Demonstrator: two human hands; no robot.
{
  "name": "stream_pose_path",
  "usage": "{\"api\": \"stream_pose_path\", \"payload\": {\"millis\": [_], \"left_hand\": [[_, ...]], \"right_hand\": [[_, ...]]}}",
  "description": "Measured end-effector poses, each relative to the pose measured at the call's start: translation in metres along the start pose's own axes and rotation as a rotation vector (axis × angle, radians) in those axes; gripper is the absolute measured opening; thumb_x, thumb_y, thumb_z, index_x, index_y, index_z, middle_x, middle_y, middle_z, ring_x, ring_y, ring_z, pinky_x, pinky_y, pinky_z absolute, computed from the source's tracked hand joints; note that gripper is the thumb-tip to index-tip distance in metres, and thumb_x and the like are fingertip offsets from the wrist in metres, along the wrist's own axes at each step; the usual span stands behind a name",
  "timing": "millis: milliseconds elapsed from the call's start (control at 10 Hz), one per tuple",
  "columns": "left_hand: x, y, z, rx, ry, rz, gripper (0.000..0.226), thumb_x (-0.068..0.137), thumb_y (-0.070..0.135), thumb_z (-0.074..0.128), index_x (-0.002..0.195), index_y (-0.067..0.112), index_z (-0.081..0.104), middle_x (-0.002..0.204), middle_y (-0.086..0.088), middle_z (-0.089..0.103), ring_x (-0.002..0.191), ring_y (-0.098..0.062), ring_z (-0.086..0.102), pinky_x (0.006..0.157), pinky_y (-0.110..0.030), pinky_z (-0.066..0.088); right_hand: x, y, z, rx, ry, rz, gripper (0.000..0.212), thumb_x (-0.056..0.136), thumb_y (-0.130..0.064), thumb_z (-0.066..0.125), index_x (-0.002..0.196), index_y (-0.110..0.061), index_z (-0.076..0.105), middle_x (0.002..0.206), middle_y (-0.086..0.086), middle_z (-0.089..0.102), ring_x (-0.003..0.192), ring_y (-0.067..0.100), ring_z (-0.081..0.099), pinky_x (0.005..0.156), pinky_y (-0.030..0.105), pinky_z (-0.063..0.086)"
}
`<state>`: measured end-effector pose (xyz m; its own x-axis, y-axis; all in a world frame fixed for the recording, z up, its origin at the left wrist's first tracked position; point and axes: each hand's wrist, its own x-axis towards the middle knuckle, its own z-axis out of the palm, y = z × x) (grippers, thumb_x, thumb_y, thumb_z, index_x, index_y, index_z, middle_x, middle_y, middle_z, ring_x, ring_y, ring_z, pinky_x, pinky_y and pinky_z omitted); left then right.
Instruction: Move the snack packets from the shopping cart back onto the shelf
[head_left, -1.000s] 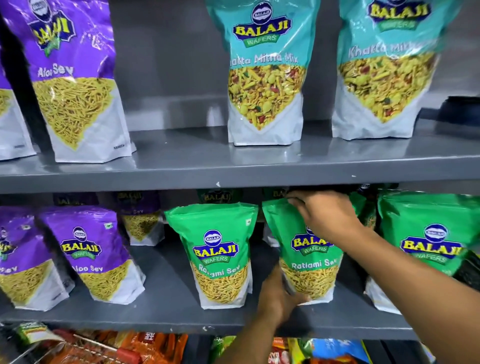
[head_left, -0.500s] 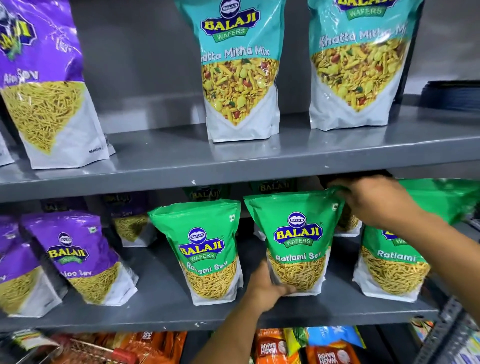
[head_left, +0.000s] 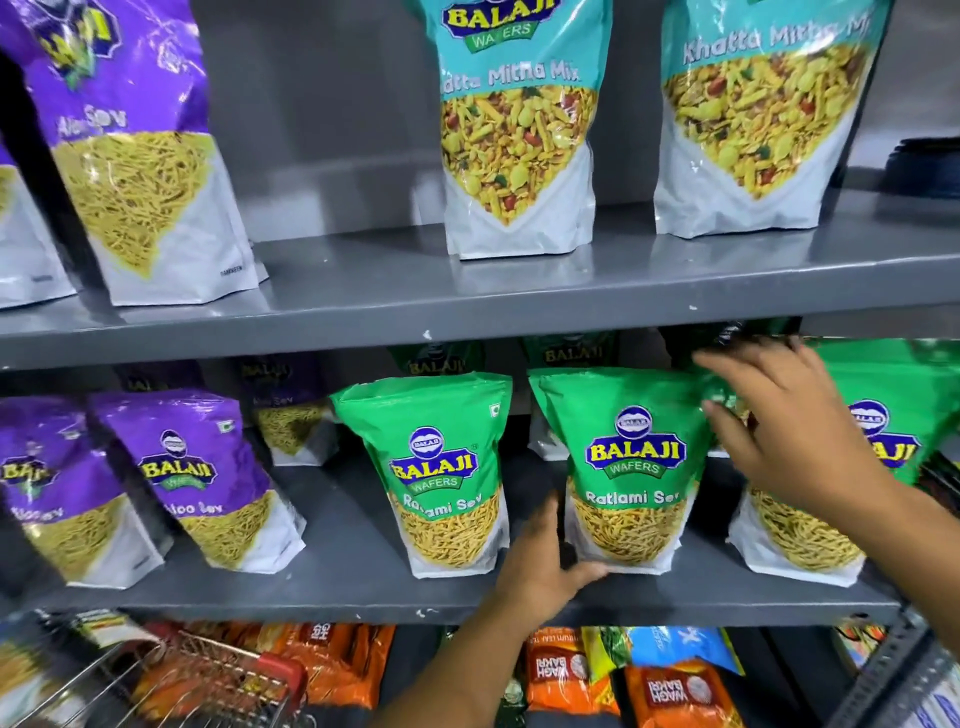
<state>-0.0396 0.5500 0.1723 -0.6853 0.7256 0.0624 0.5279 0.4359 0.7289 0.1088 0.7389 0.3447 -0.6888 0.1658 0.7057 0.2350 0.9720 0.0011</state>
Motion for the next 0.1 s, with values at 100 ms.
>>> {"api": "stream_pose_path", "payload": {"millis": [100], "left_hand": [[-0.0223, -0.0082, -0.0282, 0.342, 0.035, 0.238, 0.079, 0.087, 0.062, 0.046, 0.15, 0.028, 0.012, 0.161, 0.003, 0.022, 0.146, -0.018, 0.024, 0.12, -0.04, 0.023]], "right_hand": [[-0.0108, -0.0123, -0.015, 0.052, 0.142, -0.054, 0.04, 0.084, -0.031, 0.05, 0.12, -0.016, 0.057, 0.128, 0.014, 0.057, 0.121, 0.033, 0.049, 0.112, 0.047, 0.02]]}}
